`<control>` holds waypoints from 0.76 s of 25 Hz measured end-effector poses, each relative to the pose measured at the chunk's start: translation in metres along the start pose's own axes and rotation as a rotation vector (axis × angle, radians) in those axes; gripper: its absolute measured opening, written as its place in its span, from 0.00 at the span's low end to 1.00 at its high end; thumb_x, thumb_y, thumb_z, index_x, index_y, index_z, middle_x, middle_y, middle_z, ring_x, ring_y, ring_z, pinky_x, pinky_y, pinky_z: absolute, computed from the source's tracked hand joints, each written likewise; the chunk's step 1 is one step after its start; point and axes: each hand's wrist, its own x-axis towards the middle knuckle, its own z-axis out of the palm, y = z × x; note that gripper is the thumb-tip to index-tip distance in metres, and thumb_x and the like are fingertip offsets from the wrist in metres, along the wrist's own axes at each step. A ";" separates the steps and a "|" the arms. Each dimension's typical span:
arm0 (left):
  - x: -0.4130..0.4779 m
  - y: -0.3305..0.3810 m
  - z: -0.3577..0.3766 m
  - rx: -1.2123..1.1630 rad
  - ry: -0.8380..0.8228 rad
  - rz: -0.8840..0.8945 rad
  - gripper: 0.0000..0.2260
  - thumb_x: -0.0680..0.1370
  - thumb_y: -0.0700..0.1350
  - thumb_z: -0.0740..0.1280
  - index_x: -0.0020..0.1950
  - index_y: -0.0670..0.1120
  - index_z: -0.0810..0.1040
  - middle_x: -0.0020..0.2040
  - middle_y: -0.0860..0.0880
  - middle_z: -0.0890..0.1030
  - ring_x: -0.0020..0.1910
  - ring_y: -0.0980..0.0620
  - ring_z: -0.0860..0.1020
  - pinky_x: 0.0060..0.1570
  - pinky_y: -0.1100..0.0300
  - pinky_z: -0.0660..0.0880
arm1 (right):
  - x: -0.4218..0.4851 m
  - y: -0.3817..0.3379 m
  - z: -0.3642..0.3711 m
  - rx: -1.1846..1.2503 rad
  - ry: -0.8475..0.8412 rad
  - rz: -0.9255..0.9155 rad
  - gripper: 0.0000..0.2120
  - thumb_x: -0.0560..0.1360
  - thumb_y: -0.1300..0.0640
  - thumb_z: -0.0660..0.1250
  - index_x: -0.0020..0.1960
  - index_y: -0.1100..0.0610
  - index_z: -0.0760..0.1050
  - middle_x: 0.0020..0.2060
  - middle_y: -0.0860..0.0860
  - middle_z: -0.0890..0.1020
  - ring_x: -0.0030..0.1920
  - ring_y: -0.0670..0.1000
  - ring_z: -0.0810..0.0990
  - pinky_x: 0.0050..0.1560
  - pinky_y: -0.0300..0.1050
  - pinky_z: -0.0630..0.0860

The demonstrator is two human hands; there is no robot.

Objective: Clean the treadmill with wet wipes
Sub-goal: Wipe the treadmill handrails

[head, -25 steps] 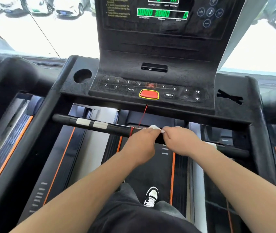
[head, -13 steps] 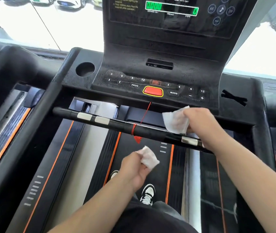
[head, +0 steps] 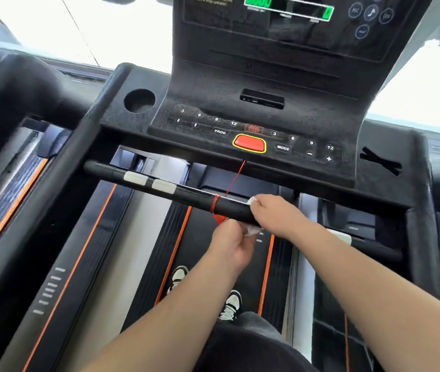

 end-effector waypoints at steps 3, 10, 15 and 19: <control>-0.017 0.013 -0.021 -0.023 0.016 0.025 0.27 0.62 0.22 0.55 0.58 0.29 0.78 0.58 0.34 0.82 0.61 0.36 0.81 0.65 0.44 0.77 | 0.001 -0.019 0.006 -0.144 0.033 -0.035 0.12 0.82 0.52 0.51 0.47 0.54 0.71 0.52 0.56 0.82 0.53 0.61 0.80 0.52 0.52 0.76; -0.011 0.025 -0.052 -0.050 0.166 0.068 0.19 0.70 0.22 0.48 0.35 0.33 0.76 0.38 0.37 0.78 0.37 0.42 0.80 0.57 0.49 0.76 | -0.006 -0.060 0.010 -0.209 0.352 -0.291 0.12 0.84 0.56 0.52 0.58 0.59 0.73 0.53 0.55 0.81 0.53 0.60 0.81 0.45 0.51 0.72; 0.002 0.047 -0.037 0.036 0.077 0.022 0.16 0.78 0.30 0.59 0.62 0.36 0.80 0.59 0.38 0.83 0.54 0.44 0.83 0.50 0.53 0.83 | 0.002 -0.038 0.066 -0.390 0.204 -0.395 0.31 0.76 0.57 0.49 0.76 0.66 0.67 0.75 0.64 0.70 0.74 0.62 0.70 0.75 0.57 0.66; -0.004 0.057 -0.033 0.052 0.090 0.027 0.19 0.78 0.27 0.53 0.65 0.33 0.77 0.62 0.35 0.81 0.59 0.40 0.82 0.57 0.48 0.80 | -0.003 -0.003 0.070 -0.578 0.278 -0.655 0.33 0.72 0.60 0.51 0.76 0.66 0.68 0.76 0.63 0.68 0.77 0.62 0.67 0.76 0.60 0.65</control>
